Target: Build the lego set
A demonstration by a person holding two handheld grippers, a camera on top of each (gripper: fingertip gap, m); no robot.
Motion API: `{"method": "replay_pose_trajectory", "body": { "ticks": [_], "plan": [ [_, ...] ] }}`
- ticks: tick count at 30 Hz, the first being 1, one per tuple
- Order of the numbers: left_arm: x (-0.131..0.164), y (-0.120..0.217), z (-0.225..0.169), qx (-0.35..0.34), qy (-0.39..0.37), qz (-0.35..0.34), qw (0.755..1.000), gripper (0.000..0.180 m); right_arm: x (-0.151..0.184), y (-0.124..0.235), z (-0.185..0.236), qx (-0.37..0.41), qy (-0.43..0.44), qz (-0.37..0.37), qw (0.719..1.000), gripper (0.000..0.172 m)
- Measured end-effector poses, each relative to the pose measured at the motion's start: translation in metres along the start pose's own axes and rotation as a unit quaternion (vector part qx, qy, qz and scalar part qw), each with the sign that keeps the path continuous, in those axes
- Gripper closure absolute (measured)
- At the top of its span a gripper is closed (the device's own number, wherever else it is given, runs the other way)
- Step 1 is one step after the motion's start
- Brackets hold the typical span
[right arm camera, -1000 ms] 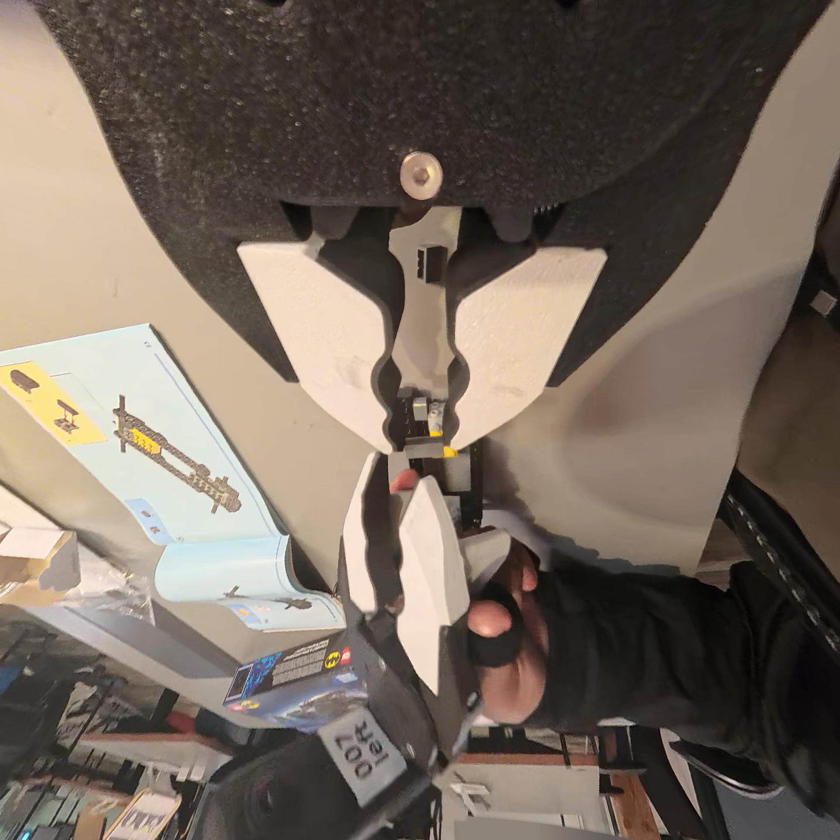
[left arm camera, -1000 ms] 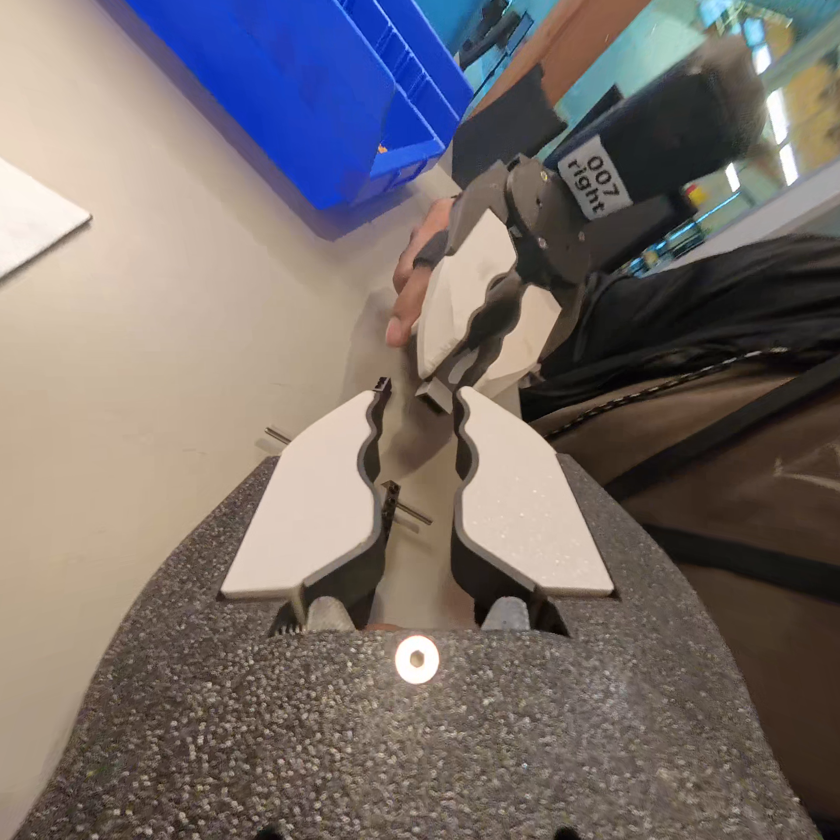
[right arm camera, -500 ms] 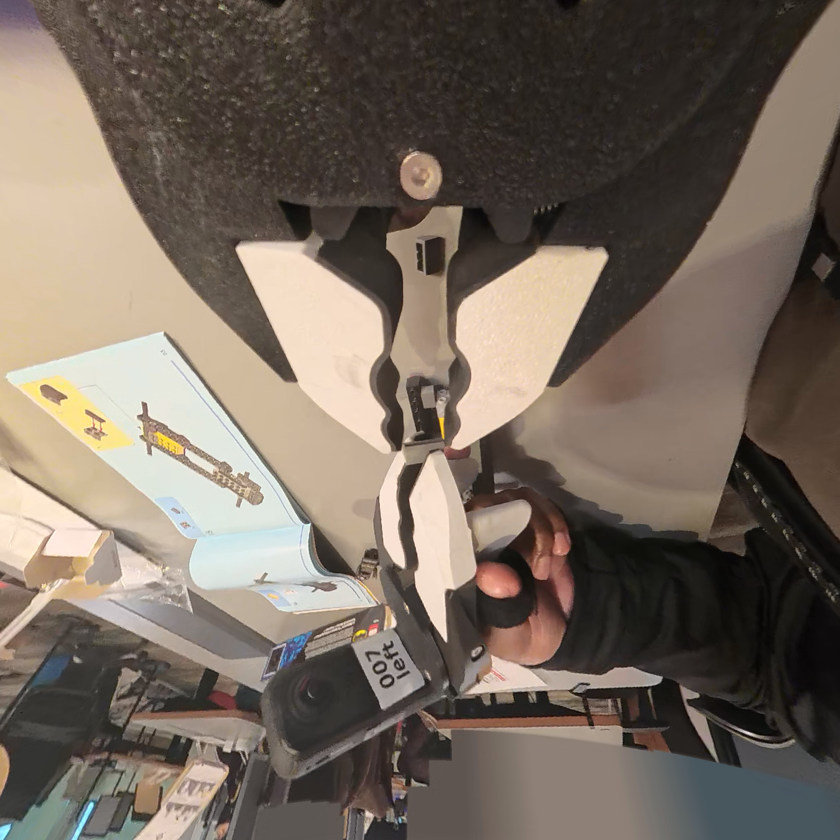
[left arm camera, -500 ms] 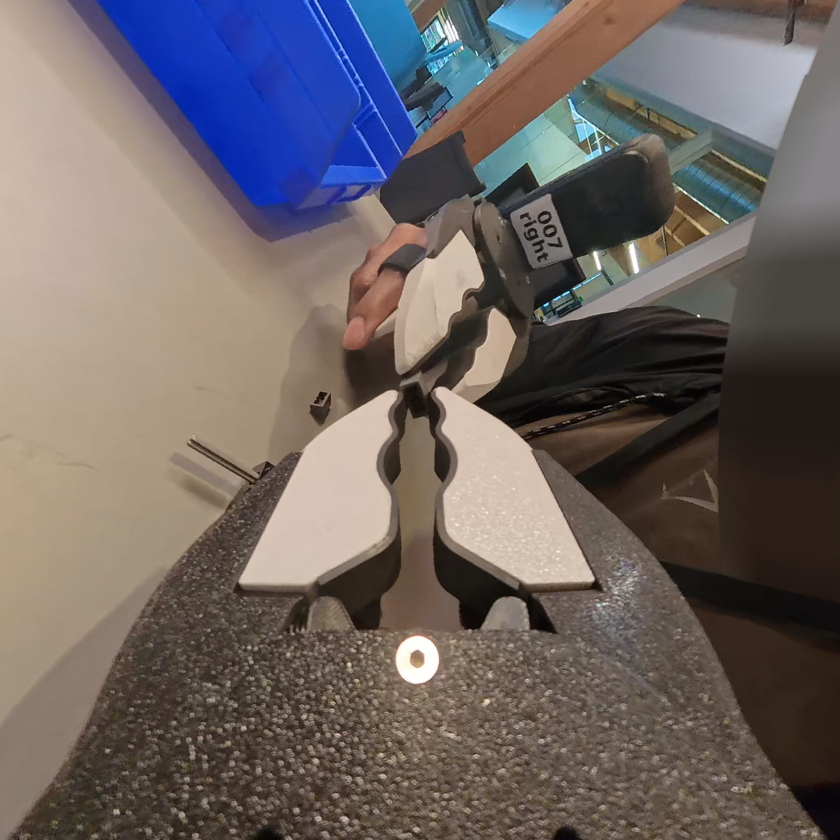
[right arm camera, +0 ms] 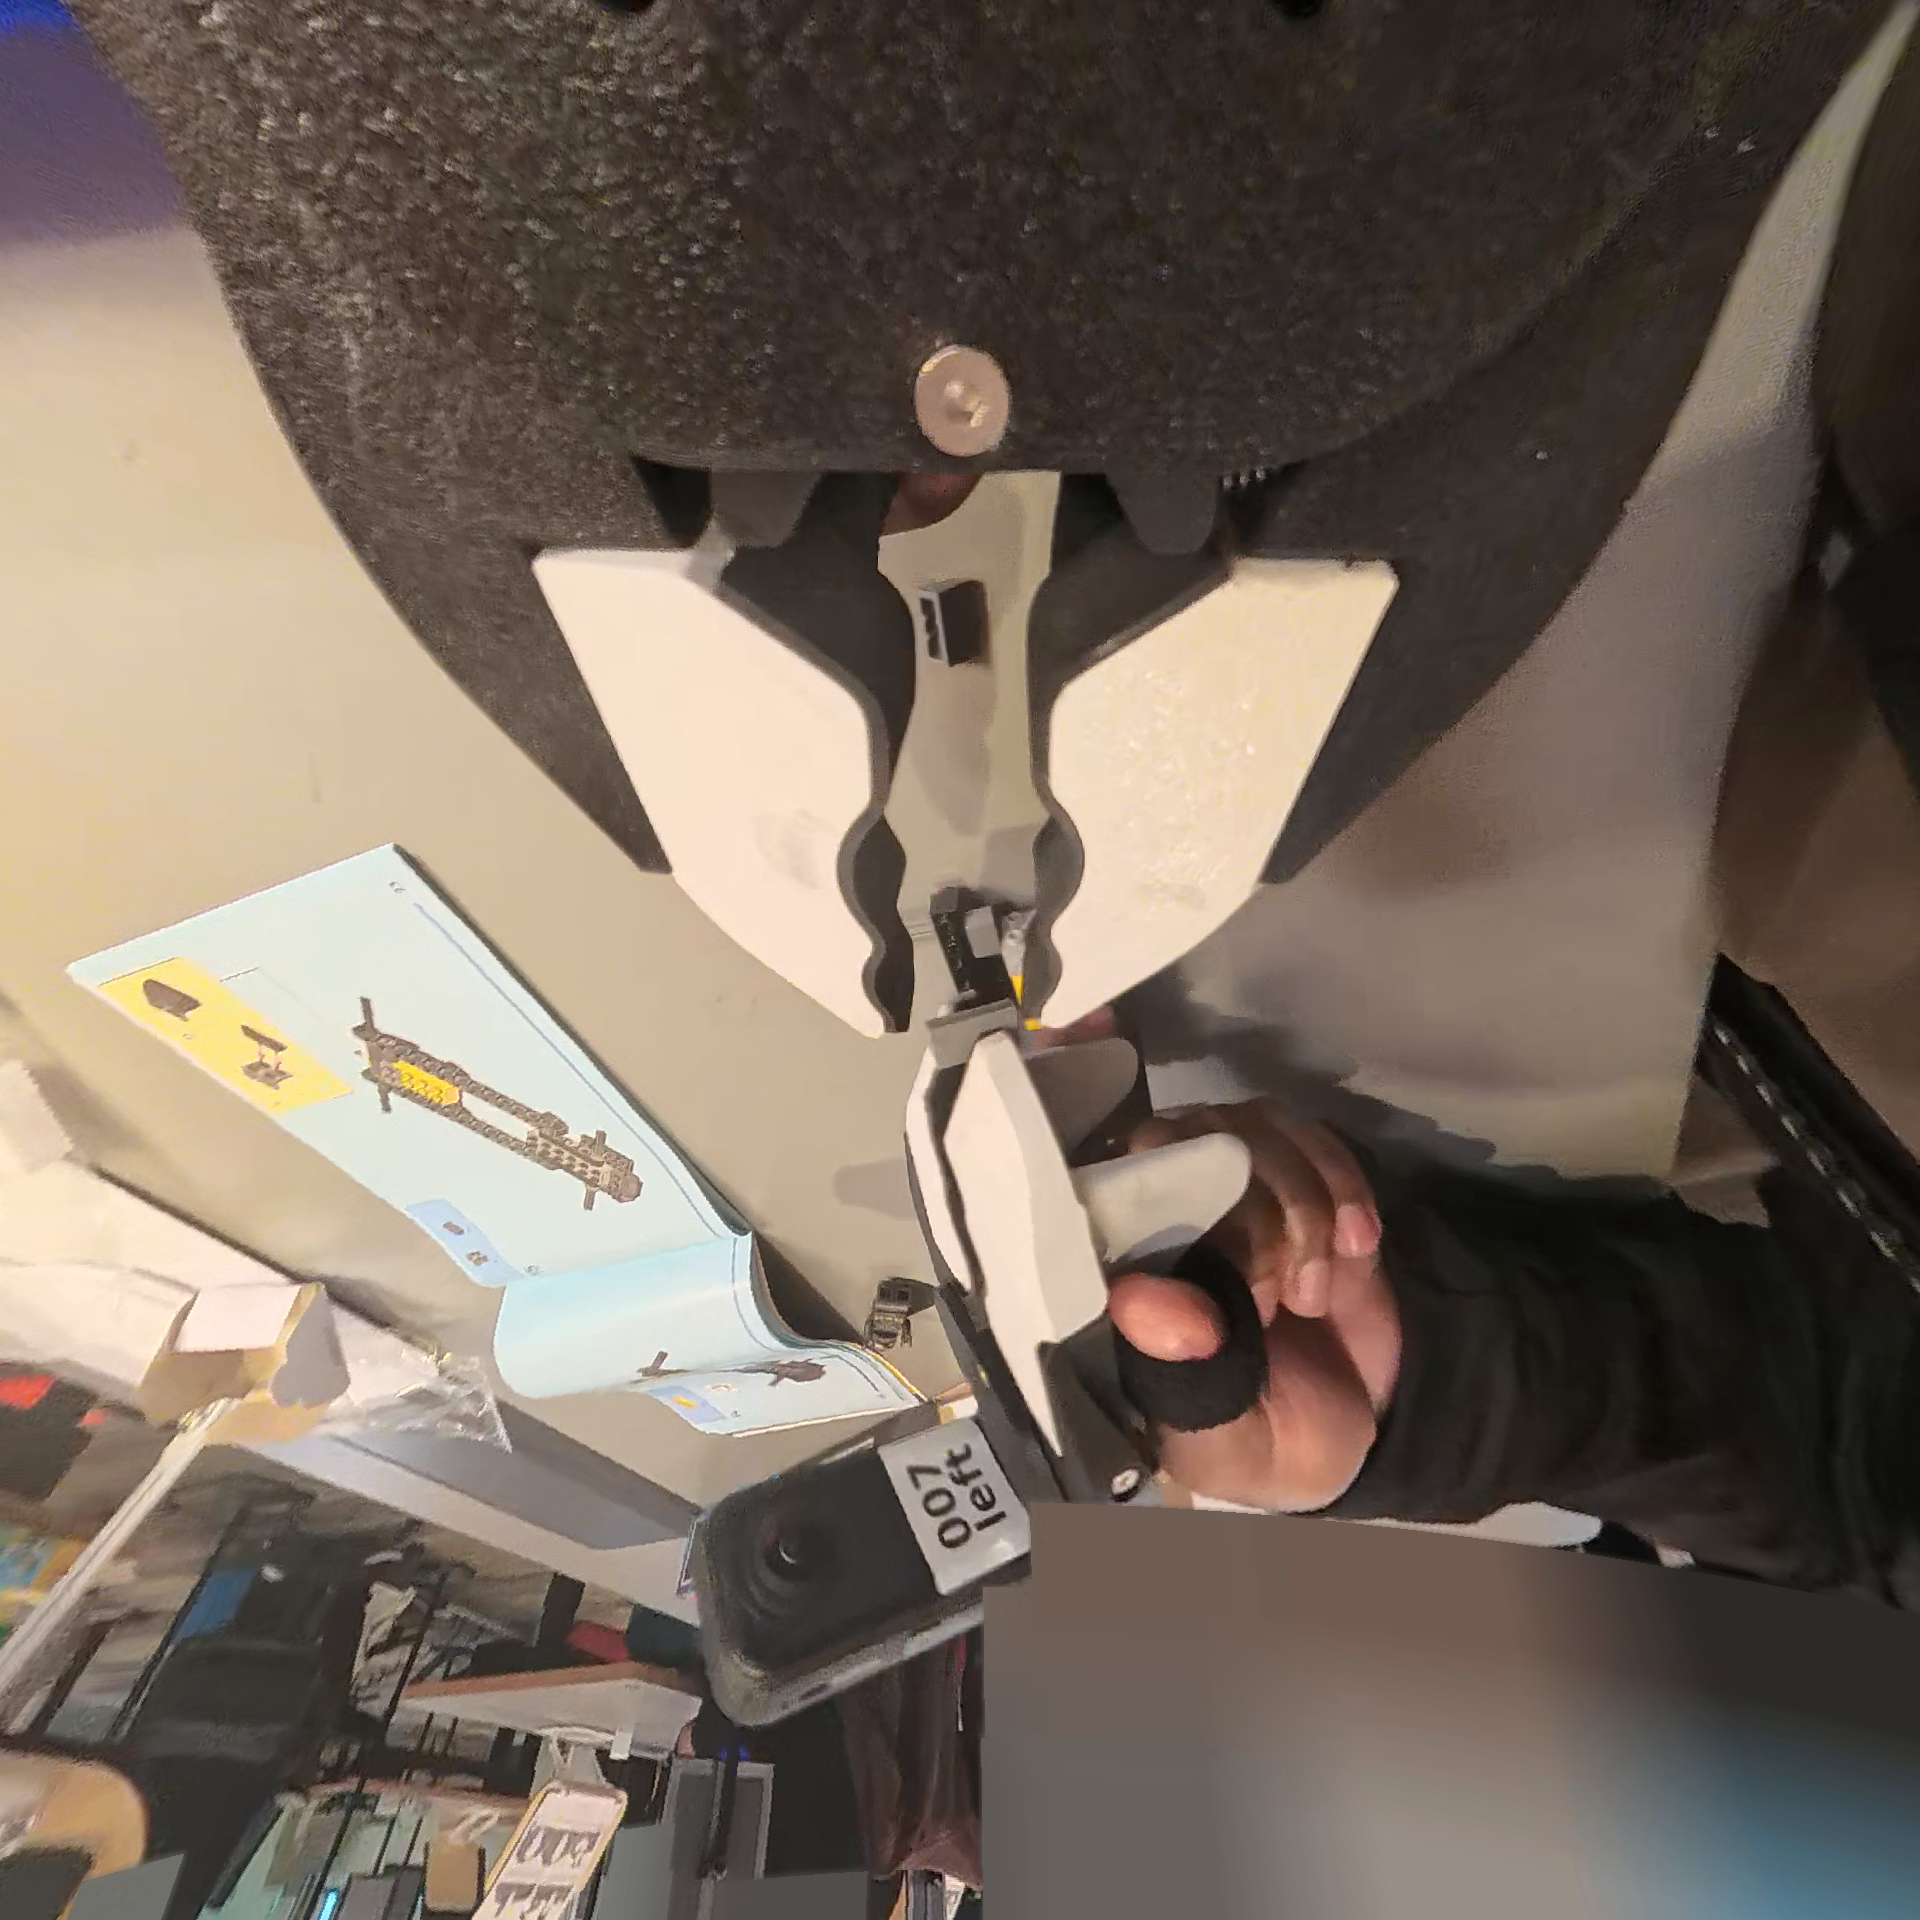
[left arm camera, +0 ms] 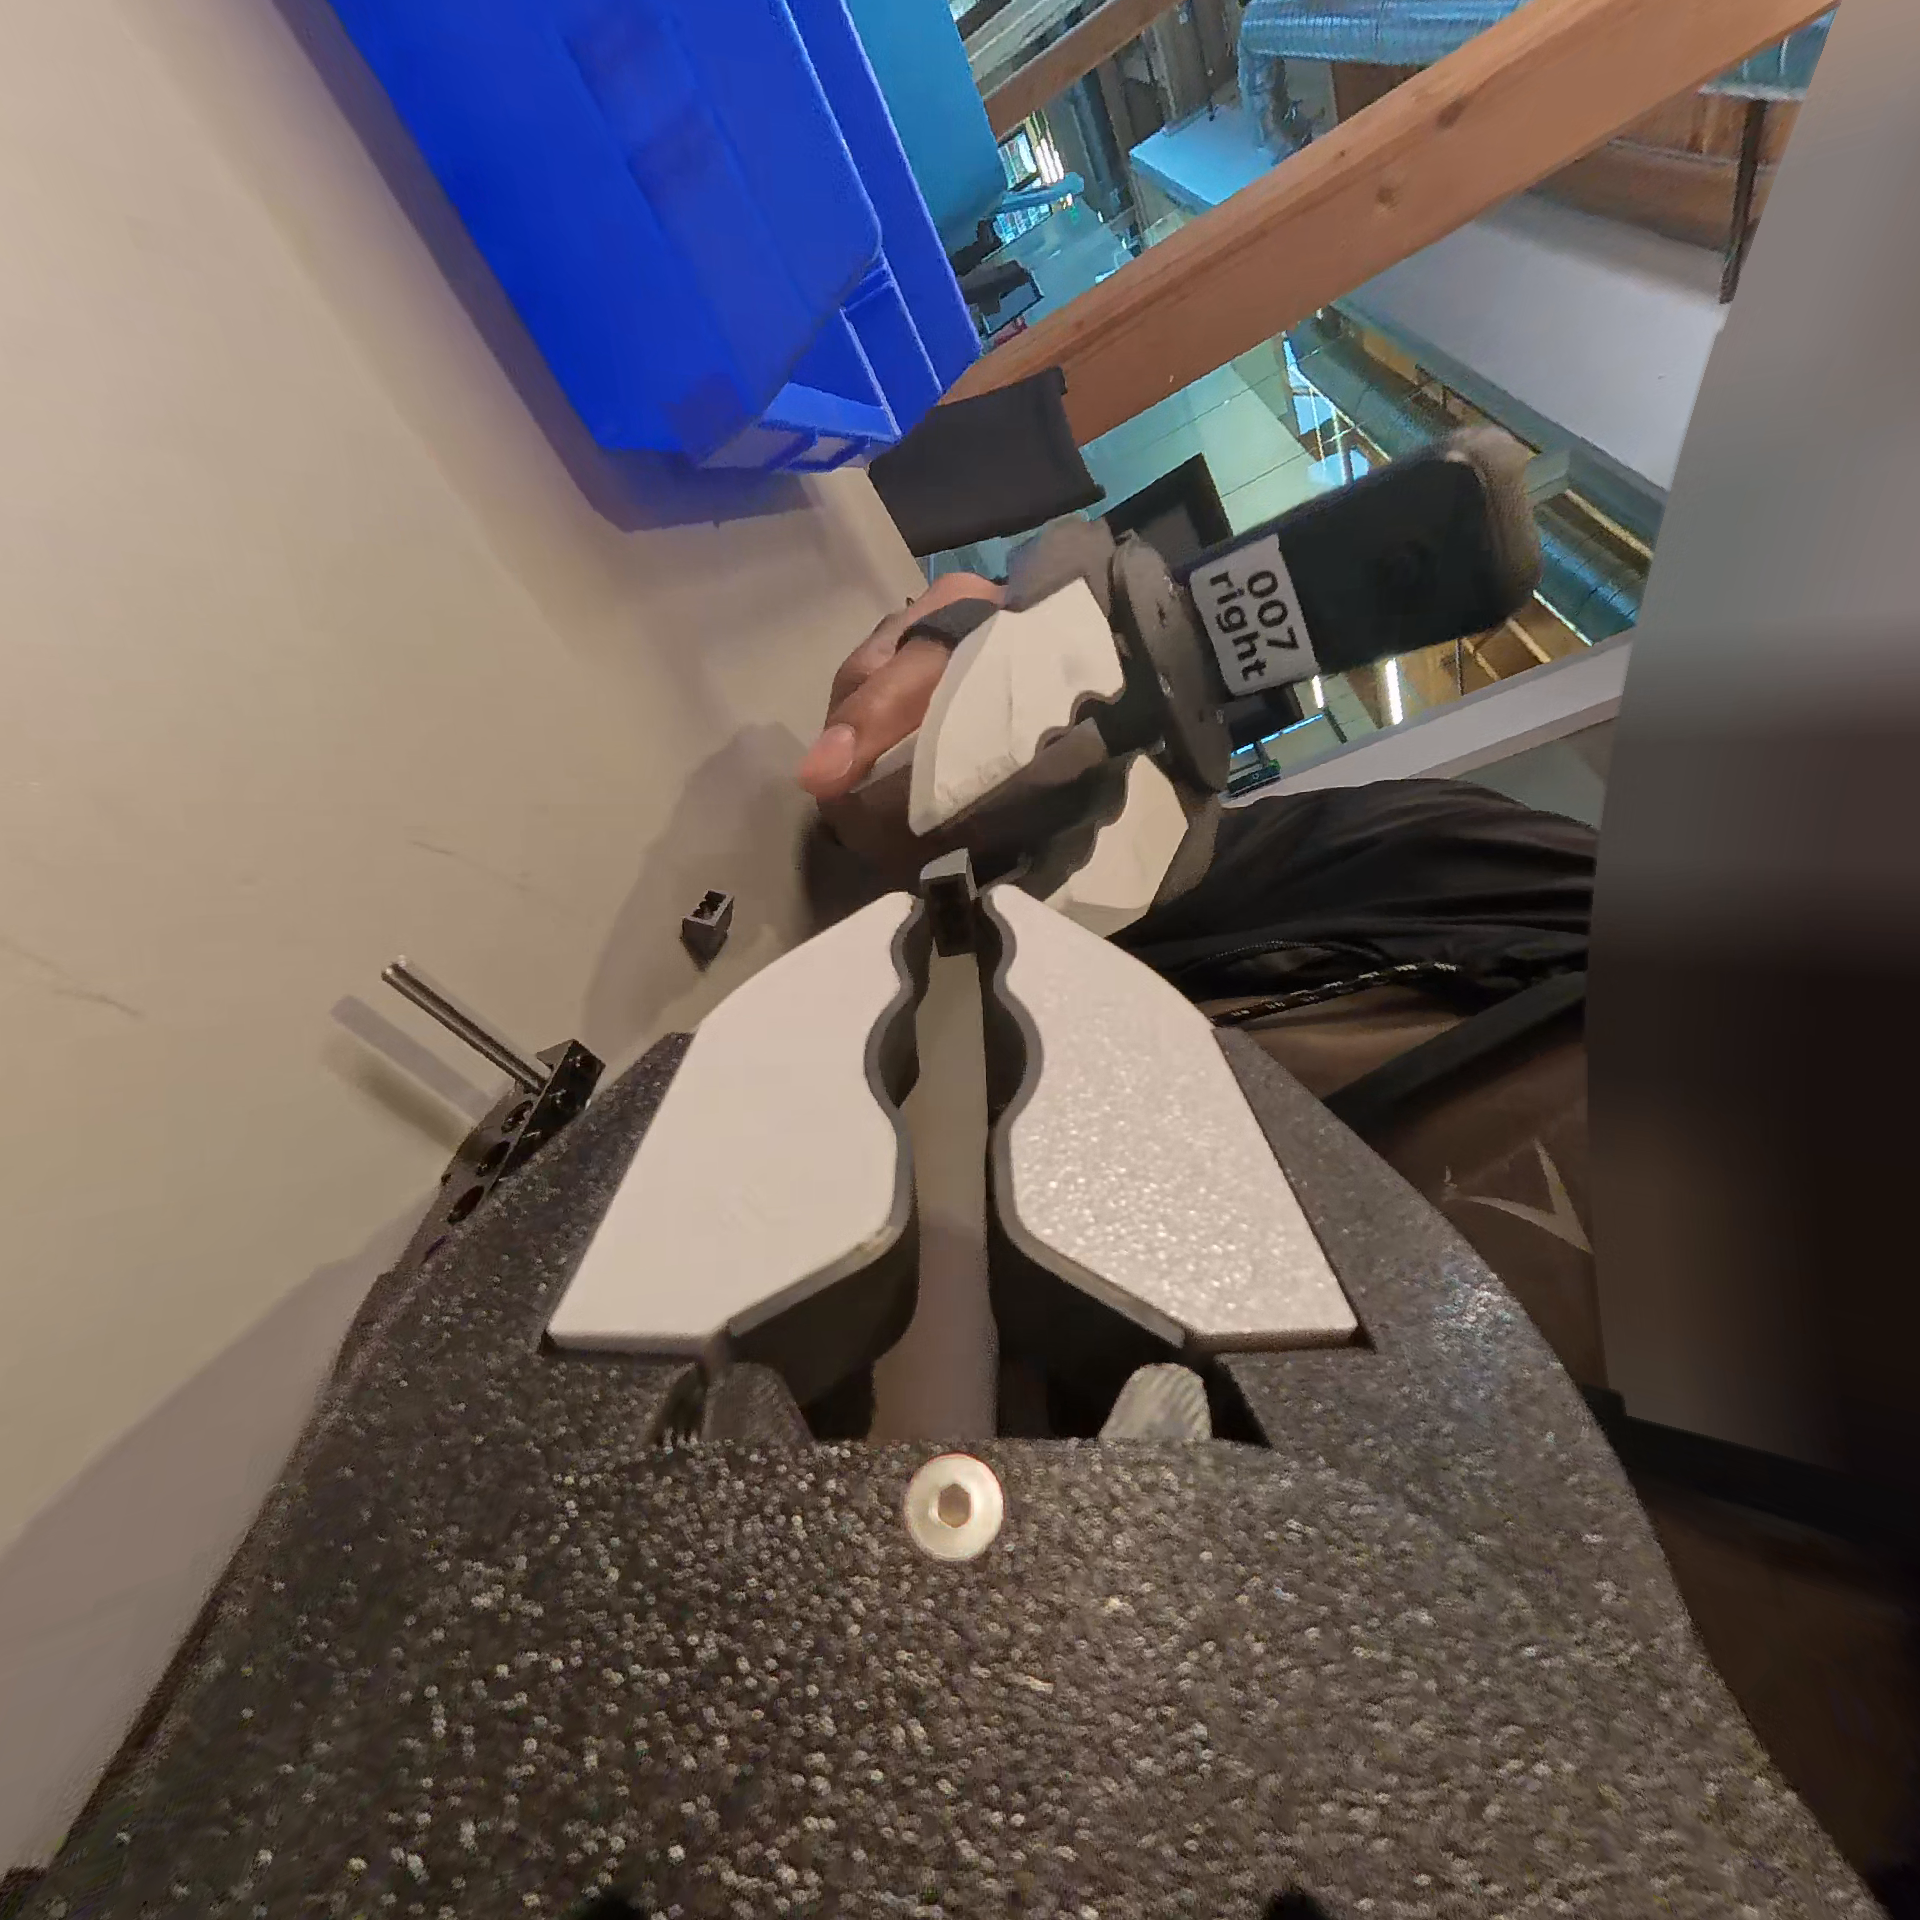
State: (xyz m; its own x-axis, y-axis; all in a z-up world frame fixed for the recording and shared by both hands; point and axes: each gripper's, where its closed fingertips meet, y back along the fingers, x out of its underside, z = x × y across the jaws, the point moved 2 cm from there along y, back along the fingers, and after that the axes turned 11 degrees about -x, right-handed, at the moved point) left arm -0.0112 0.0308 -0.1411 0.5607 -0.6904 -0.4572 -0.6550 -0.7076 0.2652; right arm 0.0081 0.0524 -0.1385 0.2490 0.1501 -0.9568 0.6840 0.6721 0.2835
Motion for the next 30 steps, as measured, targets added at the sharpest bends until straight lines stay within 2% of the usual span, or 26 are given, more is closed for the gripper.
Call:
{"method": "replay_pose_trajectory", "body": {
  "ticks": [9,30],
  "plan": [
    [0.0026,-0.0012,0.0040,0.002,0.016,0.007,1.000,0.173,0.0076,0.0014,0.0055,0.034,0.138,0.036,0.989,0.152],
    [0.0056,-0.0052,0.0021,0.009,0.026,0.017,0.999,0.173,0.0063,0.0019,0.0047,0.024,0.136,0.024,0.990,0.156]
  ]
}}
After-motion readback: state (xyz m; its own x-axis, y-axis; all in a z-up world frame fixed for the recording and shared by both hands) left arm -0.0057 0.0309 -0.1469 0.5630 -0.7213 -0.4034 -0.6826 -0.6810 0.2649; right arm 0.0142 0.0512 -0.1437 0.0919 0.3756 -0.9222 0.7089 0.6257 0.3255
